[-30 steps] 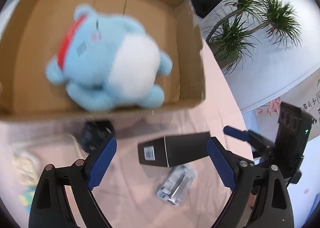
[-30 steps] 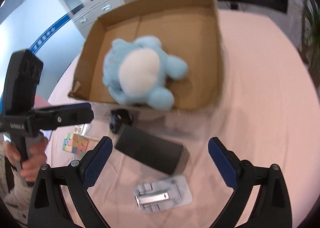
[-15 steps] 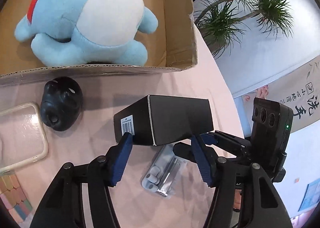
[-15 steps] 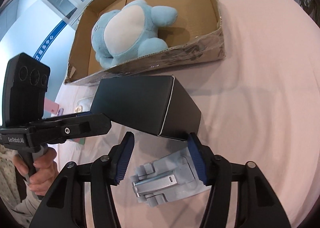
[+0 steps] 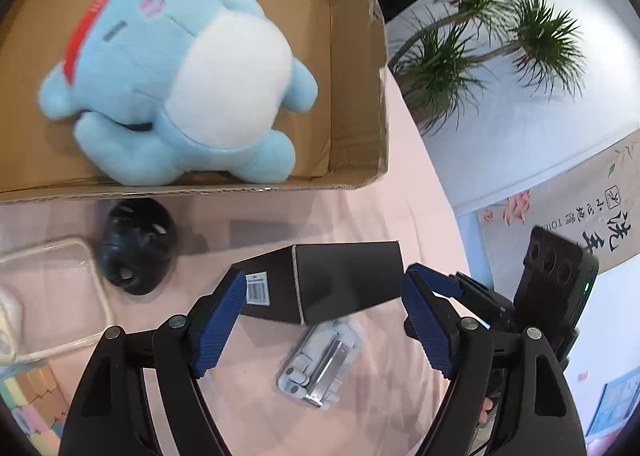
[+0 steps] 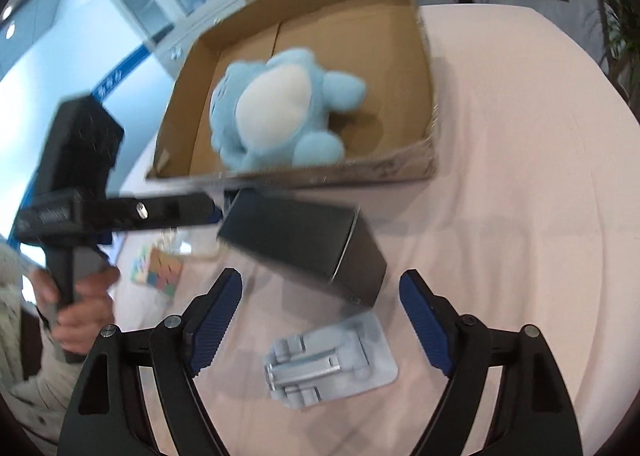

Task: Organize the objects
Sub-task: 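Grasp the black product box with both tools together, then carry the black box with both tools and drop it into the cardboard box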

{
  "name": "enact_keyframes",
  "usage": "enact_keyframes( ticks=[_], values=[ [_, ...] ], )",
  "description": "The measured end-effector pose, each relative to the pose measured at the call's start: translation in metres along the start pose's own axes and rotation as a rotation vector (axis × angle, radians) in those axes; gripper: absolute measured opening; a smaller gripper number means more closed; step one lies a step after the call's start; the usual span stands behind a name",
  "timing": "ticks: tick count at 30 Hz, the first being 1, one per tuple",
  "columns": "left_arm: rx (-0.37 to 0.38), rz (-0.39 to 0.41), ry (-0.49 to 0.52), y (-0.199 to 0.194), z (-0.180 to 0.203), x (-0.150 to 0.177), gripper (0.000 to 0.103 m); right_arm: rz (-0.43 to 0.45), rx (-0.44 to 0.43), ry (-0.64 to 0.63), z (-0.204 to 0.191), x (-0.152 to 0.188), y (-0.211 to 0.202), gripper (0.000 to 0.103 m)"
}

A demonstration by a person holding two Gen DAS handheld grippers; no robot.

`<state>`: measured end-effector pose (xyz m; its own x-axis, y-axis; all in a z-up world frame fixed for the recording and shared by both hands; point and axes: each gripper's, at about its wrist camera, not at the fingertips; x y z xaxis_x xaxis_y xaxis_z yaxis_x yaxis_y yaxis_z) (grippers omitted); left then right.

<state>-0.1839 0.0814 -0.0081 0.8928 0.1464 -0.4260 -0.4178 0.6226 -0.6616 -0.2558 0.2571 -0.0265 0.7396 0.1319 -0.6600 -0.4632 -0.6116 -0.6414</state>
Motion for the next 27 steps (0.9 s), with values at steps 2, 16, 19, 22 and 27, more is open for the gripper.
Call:
enact_keyframes(
  ticks=[2, 16, 19, 22, 27],
  values=[
    [-0.008, -0.008, 0.008, 0.008, 0.002, 0.0, 0.073, -0.011, -0.057, 0.06, 0.008, -0.005, 0.008, 0.081],
    [-0.007, 0.053, 0.128, 0.008, 0.001, 0.022, 0.054, 0.013, -0.11, 0.226, 0.016, 0.017, 0.027, 0.059],
    [-0.016, 0.061, 0.153, 0.005, 0.01, 0.029, 0.054, 0.024, -0.082, 0.185, 0.007, 0.02, 0.02, 0.056],
    [-0.047, 0.078, 0.192, 0.0, 0.018, 0.033, 0.054, 0.031, -0.055, 0.155, 0.003, 0.019, 0.013, 0.053],
    [-0.048, 0.121, 0.223, -0.013, 0.026, 0.036, 0.053, 0.058, -0.032, 0.123, -0.006, 0.018, 0.001, 0.051]
  ],
)
Point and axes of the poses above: each gripper's, at about its wrist camera, not at the fingertips, and y roughly the way its jaws point, z to its right, x to its underside, and after that the axes turned 11 degrees about z, right-handed
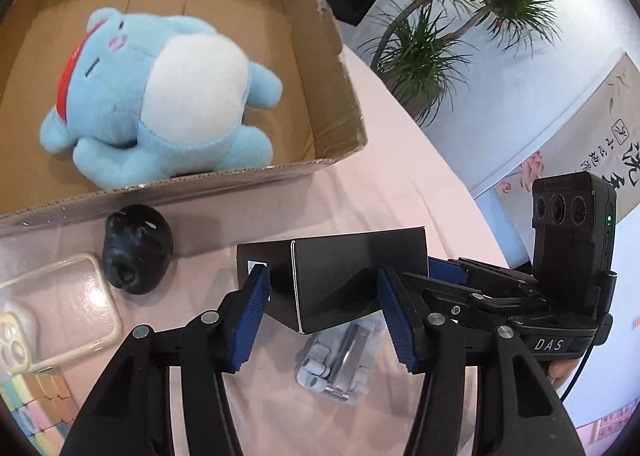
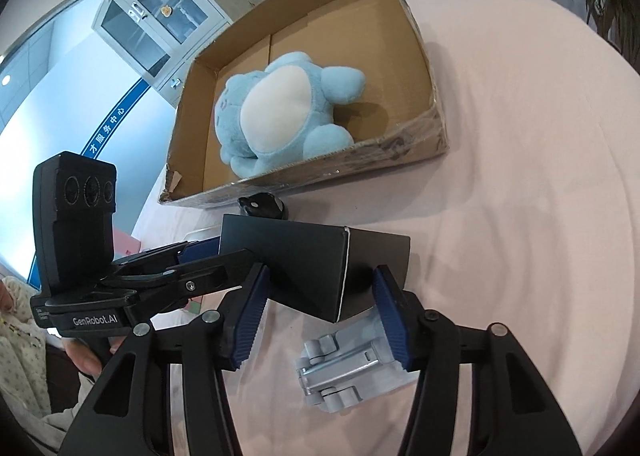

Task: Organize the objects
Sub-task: 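Carry the black box with both tools and drop it into the cardboard box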

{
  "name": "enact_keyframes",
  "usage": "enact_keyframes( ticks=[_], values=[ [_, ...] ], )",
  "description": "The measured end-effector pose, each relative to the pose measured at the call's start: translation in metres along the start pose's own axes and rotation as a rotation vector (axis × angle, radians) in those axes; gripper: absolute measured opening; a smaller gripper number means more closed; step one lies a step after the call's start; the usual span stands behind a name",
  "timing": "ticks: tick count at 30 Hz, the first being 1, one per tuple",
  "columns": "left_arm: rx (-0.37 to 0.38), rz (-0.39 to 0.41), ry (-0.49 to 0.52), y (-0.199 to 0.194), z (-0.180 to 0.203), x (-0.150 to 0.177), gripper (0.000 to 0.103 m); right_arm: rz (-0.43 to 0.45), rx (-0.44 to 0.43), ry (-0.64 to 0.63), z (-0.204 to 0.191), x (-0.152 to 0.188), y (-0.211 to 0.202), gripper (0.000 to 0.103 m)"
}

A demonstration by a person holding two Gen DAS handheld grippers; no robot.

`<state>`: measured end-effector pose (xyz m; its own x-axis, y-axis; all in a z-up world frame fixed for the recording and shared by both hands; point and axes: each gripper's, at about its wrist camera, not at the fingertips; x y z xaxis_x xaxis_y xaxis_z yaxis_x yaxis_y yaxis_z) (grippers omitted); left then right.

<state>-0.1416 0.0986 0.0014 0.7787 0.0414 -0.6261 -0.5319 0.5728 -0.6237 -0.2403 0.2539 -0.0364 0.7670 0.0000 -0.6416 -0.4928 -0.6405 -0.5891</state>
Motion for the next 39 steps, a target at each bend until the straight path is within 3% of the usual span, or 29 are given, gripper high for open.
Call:
enact_keyframes(
  ticks=[12, 19, 29, 39],
  values=[
    [0.021, 0.101, 0.059, -0.045, 0.02, -0.022, 0.052, 0.097, 0.019, -0.102, -0.039, -0.019, -0.034, 0.051],
    [-0.005, 0.155, 0.102, -0.058, 0.031, -0.045, 0.052, 0.141, 0.016, -0.152, -0.053, -0.037, -0.044, 0.051],
    [-0.037, 0.215, 0.12, -0.064, 0.032, -0.077, 0.052, 0.177, 0.005, -0.211, -0.067, -0.075, -0.036, 0.05],
    [-0.127, 0.246, 0.206, -0.04, 0.032, -0.138, 0.051, 0.214, -0.002, -0.263, -0.064, -0.127, -0.012, 0.048]
  ],
)
Point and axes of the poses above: each gripper's, at about its wrist camera, not at the fingertips, and y roughly the way its jaws point, z to its right, x to its underside, and after that the axes turned 11 degrees about z, right-handed
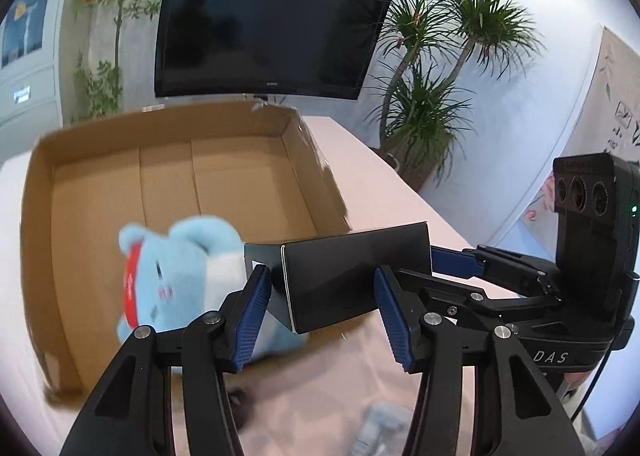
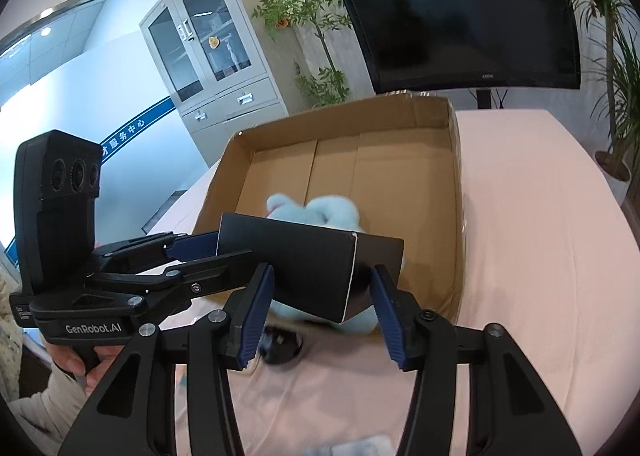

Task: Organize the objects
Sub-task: 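Carry the black box with both tools and drop it into the cardboard box, then move both tools to the grey phone stand and grasp it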

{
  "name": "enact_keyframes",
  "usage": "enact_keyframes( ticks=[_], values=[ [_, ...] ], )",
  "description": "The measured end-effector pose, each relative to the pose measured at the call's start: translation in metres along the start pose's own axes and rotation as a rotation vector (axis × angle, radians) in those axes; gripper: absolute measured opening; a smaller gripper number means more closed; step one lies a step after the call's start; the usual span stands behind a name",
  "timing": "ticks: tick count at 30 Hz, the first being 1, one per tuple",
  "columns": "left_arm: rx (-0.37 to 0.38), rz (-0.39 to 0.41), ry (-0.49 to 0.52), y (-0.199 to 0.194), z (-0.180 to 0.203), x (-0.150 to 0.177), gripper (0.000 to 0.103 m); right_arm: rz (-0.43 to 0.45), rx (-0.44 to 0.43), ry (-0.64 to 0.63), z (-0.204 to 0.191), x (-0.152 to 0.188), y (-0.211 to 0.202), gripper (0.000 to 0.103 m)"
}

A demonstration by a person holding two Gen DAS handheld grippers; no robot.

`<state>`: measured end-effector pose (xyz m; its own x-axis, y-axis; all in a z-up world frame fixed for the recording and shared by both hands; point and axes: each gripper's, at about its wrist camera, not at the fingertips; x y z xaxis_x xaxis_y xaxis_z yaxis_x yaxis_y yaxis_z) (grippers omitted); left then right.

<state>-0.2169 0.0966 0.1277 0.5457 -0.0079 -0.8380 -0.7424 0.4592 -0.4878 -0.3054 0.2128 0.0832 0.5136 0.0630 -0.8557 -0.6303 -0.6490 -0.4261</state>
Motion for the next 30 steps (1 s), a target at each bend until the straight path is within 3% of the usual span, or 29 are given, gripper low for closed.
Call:
enact_keyframes(
  ticks=[8, 13, 17, 21, 23, 24, 25, 30],
  values=[
    [-0.032, -0.046, 0.029, 0.073, -0.024, -0.025, 0.049, -0.01, -0.007, 0.004, 0.045, -0.029, 0.057, 0.047],
    [-0.072, -0.05, 0.08, 0.104, -0.03, -0.01, 0.044, -0.01, 0.009, -0.006, 0.061, -0.02, 0.081, 0.047],
    [-0.081, -0.195, 0.037, 0.126, -0.032, 0.017, 0.044, -0.117, 0.039, -0.001, 0.072, 0.006, 0.098, 0.047],
    [-0.086, -0.232, -0.017, 0.113, -0.025, 0.034, 0.051, -0.168, 0.058, 0.036, 0.077, 0.024, 0.087, 0.053],
    [-0.088, -0.233, -0.072, 0.097, -0.026, 0.041, 0.064, -0.155, 0.07, 0.042, 0.075, 0.03, 0.069, 0.078],
    [-0.092, -0.232, -0.114, 0.085, -0.027, 0.049, 0.074, -0.14, 0.068, 0.024, 0.071, 0.036, 0.053, 0.081],
    [-0.093, -0.23, -0.136, 0.079, -0.028, 0.057, 0.079, -0.139, 0.064, 0.011, 0.069, 0.039, 0.046, 0.081],
    [-0.04, -0.303, -0.316, 0.035, -0.027, 0.13, 0.081, -0.236, -0.014, 0.004, 0.061, 0.104, 0.001, 0.081]
  ],
)
Point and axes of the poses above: each gripper's, at about its wrist camera, not at the fingertips, and y roughly the way its jaws point, z to its right, x to its underside, and after that the axes turned 11 degrees about z, right-handed
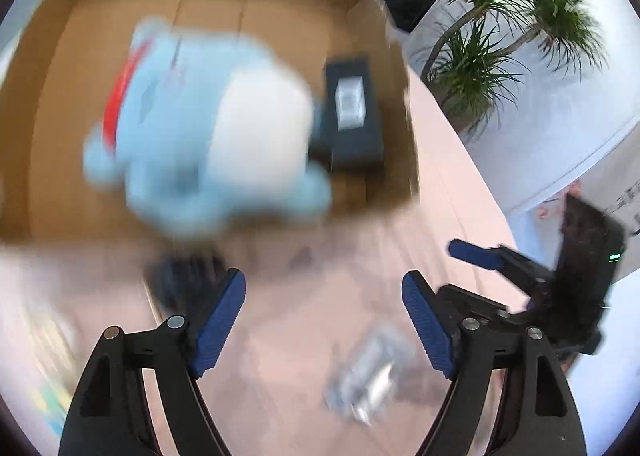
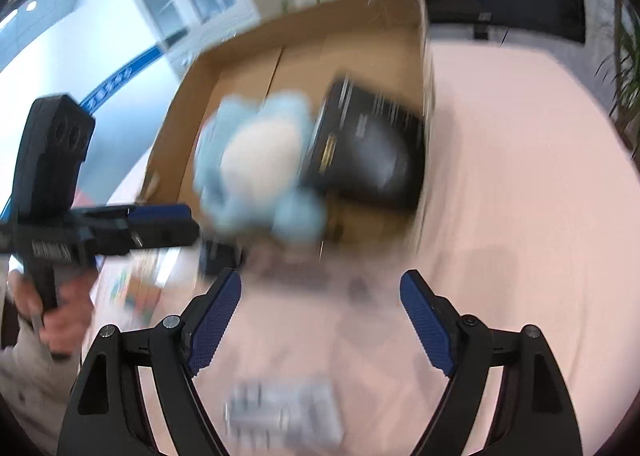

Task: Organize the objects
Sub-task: 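Move both tools to the grey phone stand and grasp it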

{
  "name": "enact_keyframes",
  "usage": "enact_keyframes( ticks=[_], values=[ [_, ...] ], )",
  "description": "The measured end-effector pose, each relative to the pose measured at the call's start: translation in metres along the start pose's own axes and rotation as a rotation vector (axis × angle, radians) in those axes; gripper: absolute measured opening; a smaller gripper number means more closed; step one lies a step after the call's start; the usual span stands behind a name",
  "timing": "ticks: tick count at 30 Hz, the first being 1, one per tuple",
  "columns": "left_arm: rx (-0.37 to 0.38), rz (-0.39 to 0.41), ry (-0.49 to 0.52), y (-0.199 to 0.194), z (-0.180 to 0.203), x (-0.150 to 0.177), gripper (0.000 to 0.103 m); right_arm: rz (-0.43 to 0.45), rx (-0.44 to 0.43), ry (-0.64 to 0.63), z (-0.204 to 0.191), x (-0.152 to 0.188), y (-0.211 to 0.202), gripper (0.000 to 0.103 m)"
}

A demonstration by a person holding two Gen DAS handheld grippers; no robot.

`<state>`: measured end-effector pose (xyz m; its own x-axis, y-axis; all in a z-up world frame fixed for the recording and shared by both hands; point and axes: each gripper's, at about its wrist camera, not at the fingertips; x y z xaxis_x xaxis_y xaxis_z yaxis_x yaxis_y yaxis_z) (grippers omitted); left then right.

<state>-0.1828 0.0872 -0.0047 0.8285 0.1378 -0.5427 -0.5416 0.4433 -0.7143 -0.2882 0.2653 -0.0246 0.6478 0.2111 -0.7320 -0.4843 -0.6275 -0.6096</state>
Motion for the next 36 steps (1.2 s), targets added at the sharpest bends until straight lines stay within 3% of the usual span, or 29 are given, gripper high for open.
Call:
enact_keyframes(
  ticks=[4, 7, 8, 11, 15, 17, 22, 24, 27, 30, 34, 36],
  values=[
    [0.019, -0.078, -0.057, 0.008, -0.004, 0.063, 0.081, -0.072, 0.0, 0.063, 0.008, 0.06, -0.001, 0.081],
    [0.03, -0.12, -0.044, 0.015, 0.001, 0.096, 0.081, -0.108, 0.022, 0.112, 0.014, 0.095, 0.004, 0.081],
    [0.028, -0.125, -0.035, 0.016, 0.002, 0.104, 0.081, -0.065, 0.049, 0.079, 0.008, 0.105, -0.002, 0.077],
    [-0.014, -0.094, -0.004, 0.009, 0.006, 0.118, 0.081, -0.062, 0.079, 0.067, -0.014, 0.123, -0.009, 0.056],
    [-0.055, -0.08, 0.035, 0.006, 0.009, 0.124, 0.081, -0.037, 0.094, 0.008, -0.051, 0.146, -0.017, 0.045],
    [-0.083, -0.072, 0.059, 0.006, 0.009, 0.123, 0.081, -0.039, 0.086, 0.011, -0.057, 0.146, -0.017, 0.045],
    [-0.102, -0.048, 0.091, 0.007, 0.013, 0.126, 0.081, -0.033, 0.201, -0.046, -0.042, 0.133, -0.014, 0.046],
    [-0.114, -0.048, 0.108, 0.011, 0.019, 0.126, 0.081, -0.052, 0.199, -0.068, -0.032, 0.127, -0.007, 0.052],
    [-0.12, -0.041, 0.135, 0.017, 0.027, 0.127, 0.081, -0.053, 0.178, -0.085, -0.025, 0.12, 0.002, 0.053],
    [-0.111, -0.039, 0.132, 0.015, 0.017, 0.13, 0.081, -0.033, 0.155, -0.063, -0.025, 0.121, 0.002, 0.04],
    [-0.12, -0.038, 0.144, 0.014, 0.015, 0.13, 0.081, -0.033, 0.14, -0.02, -0.034, 0.128, -0.003, 0.032],
    [-0.154, -0.032, 0.173, 0.009, 0.015, 0.133, 0.081, -0.068, 0.067, -0.011, -0.047, 0.137, -0.004, 0.029]
  ],
)
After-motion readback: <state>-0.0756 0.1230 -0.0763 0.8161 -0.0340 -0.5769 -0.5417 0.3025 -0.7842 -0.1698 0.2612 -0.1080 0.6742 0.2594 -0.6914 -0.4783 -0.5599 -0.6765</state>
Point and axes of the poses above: each gripper's, at about its wrist camera, not at the fingertips, and y roughly the way its jaws point, z to its right, x to its underside, and after that the axes turned 11 degrees about z, right-handed
